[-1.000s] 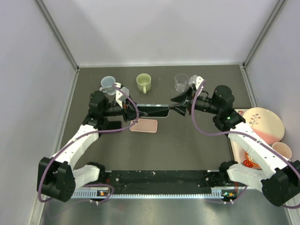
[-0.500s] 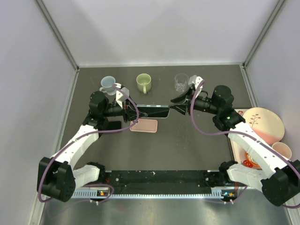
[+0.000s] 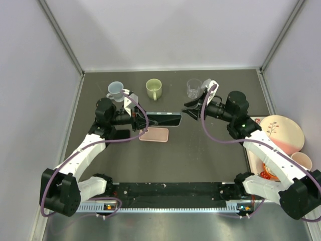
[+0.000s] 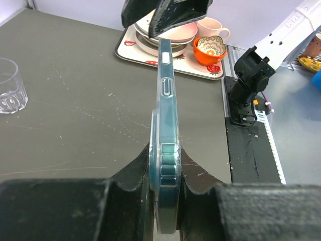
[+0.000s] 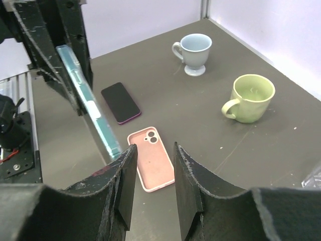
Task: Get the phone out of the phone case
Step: Remove the phone case from the phone.
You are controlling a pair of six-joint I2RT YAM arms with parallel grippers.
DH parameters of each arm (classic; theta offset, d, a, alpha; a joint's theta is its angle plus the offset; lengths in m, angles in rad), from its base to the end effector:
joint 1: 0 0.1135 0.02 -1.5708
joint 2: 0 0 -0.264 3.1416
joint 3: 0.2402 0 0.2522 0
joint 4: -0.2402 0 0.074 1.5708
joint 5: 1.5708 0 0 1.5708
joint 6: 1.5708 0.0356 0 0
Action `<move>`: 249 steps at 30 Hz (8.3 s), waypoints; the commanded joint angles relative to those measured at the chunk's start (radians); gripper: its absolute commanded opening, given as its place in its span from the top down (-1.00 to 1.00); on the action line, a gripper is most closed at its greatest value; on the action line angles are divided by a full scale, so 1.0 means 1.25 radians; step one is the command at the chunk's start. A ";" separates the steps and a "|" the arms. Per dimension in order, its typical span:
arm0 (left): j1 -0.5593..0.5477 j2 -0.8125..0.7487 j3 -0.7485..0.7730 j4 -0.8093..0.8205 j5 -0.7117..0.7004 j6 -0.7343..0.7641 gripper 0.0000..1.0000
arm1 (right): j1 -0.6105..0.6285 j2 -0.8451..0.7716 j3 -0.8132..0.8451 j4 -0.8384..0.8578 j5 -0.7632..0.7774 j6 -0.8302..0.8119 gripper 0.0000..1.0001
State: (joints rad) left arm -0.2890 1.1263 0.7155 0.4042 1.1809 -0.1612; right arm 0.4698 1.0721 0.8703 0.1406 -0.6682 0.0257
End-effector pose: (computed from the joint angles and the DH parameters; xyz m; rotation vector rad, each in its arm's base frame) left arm 0.2231 -0.1007 0.3085 1.0460 1.3722 -1.2567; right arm 0.2107 0.1317 0.3488 -0.8705 1.4601 0.9165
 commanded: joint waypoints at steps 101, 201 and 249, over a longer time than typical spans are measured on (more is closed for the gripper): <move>-0.001 -0.013 -0.002 0.115 0.101 -0.028 1.00 | -0.071 0.047 0.013 0.145 -0.353 0.278 1.00; 0.000 0.000 -0.005 0.134 0.055 -0.055 1.00 | 0.007 0.091 -0.051 -0.029 -0.374 -0.261 0.37; 0.000 0.011 -0.003 0.143 0.062 -0.070 1.00 | 0.024 0.077 -0.083 0.031 -0.342 -0.295 0.37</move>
State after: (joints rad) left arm -0.2890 1.1442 0.7036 0.5018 1.2446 -0.2417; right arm 0.4889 1.1847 0.7502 0.1421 -1.0477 -0.3454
